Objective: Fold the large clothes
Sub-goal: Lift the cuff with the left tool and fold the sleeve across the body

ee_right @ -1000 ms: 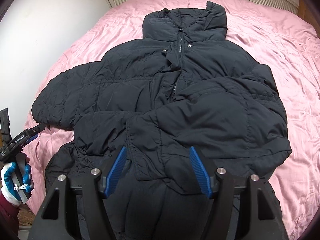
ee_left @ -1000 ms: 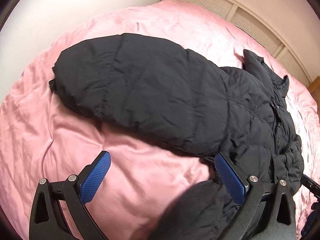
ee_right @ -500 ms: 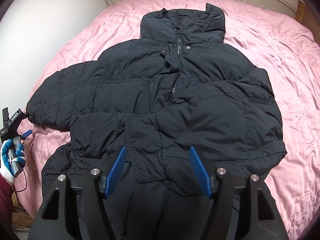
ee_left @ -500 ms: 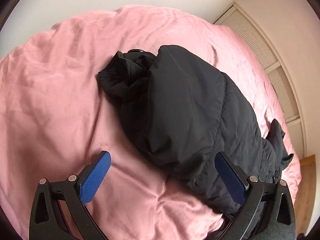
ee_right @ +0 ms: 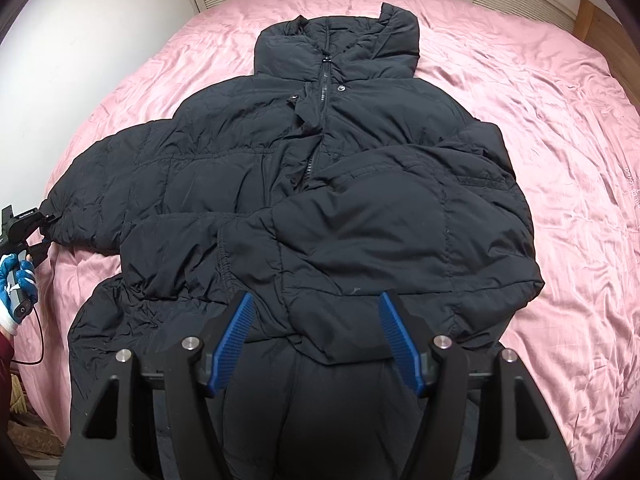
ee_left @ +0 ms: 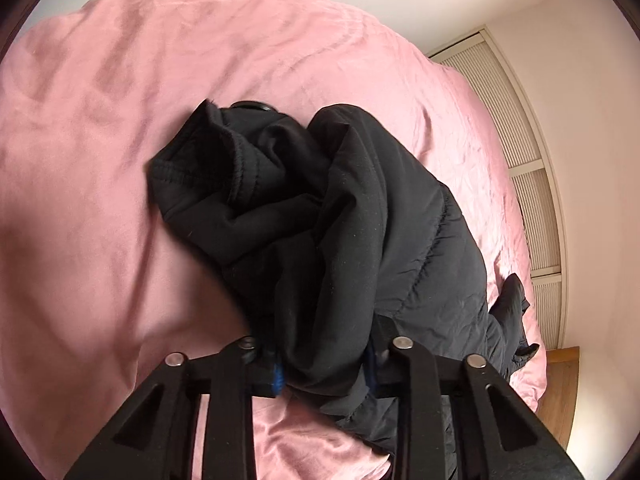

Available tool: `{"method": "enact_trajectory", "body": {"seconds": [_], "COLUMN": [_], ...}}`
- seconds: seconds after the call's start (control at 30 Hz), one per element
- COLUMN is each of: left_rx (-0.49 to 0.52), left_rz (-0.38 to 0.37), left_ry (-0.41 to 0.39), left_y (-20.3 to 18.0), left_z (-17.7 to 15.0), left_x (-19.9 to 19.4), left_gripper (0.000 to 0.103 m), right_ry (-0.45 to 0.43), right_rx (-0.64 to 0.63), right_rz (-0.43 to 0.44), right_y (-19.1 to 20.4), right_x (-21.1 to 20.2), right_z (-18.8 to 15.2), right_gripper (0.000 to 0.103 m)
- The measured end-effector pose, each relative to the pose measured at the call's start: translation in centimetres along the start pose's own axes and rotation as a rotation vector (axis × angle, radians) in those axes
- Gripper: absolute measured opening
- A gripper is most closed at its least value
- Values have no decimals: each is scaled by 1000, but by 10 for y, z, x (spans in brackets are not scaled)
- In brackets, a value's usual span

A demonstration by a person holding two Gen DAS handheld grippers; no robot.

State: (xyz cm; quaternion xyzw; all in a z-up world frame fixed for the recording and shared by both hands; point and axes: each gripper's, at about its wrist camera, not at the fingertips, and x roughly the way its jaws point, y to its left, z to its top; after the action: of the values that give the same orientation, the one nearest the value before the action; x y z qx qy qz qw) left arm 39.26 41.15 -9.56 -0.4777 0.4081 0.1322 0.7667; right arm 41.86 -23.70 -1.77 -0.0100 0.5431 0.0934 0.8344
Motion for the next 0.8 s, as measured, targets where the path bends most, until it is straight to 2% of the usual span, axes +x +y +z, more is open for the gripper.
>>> {"method": "enact_trajectory", "body": {"seconds": [0.07, 0.17, 0.43, 0.63, 0.8], "left_rx": [39, 121, 347, 490, 594], "left_rz": [1, 13, 27, -7, -75], "left_ry": [-19, -48, -109, -125, -101], "left_y": [-11, -29, -89, -136, -173], "left_z": [-2, -5, -29, -62, -98], "left_x": [-6, -15, -40, -51, -54], "left_gripper": [15, 12, 10, 9, 8], "right_ry": [0, 2, -5, -10, -16], "right_rx": [-1, -8, 8, 29, 49], "right_rz": [0, -2, 15, 24, 31], "right_y": [0, -2, -14, -30, -45], "right_x": [0, 0, -1, -4, -7], "right_z": [-2, -4, -10, -16, -23], "right_gripper": [64, 64, 64, 64, 64]}}
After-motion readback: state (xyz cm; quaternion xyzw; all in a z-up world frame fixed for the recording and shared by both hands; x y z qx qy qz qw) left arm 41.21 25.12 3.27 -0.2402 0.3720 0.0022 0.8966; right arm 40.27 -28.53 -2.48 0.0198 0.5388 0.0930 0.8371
